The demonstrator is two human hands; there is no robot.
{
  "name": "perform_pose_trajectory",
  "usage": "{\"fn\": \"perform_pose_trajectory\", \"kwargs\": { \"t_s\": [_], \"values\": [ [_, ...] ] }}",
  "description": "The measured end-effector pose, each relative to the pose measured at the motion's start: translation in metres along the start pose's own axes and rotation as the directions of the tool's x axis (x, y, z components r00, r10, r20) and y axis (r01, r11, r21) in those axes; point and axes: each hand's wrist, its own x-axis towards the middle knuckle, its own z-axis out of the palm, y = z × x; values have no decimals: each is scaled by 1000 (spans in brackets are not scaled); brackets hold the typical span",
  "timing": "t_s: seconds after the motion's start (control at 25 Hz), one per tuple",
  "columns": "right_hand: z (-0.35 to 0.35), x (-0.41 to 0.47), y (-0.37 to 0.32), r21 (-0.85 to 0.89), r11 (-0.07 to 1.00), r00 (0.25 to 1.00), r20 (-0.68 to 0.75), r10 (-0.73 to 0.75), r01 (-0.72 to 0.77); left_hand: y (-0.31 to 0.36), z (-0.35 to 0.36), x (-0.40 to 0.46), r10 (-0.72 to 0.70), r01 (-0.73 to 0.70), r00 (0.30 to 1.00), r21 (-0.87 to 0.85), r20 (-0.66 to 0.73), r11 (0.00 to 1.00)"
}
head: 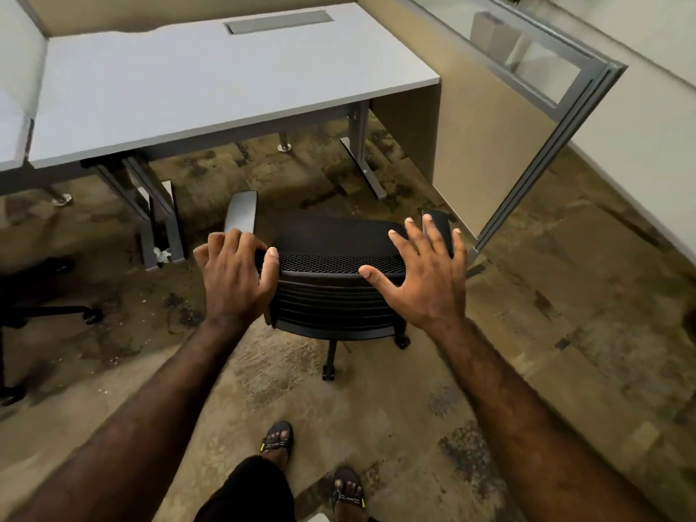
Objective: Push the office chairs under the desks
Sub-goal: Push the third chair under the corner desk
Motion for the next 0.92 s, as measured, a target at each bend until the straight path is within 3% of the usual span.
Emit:
{"fn": "perform_pose_trajectory", "kwargs": {
  "t_s": [0.24, 0.6, 0.84, 0.92],
  "values": [
    [30, 39, -33, 26, 1000, 995, -101, -5, 8, -50, 18, 46, 32, -31, 999, -29, 37, 999],
    [72, 125, -77, -15, 999, 998, -52, 43, -44, -118, 53, 141, 126, -127, 973, -7, 193, 992],
    [94, 192, -93, -44, 998, 999, -11, 39, -40, -155, 79, 172, 225, -180, 965, -284, 135, 942],
    [105, 212, -100, -45, 998, 999, -2, 38, -38, -167, 90, 181, 220, -170, 957, -250, 188, 953]
  ]
}}
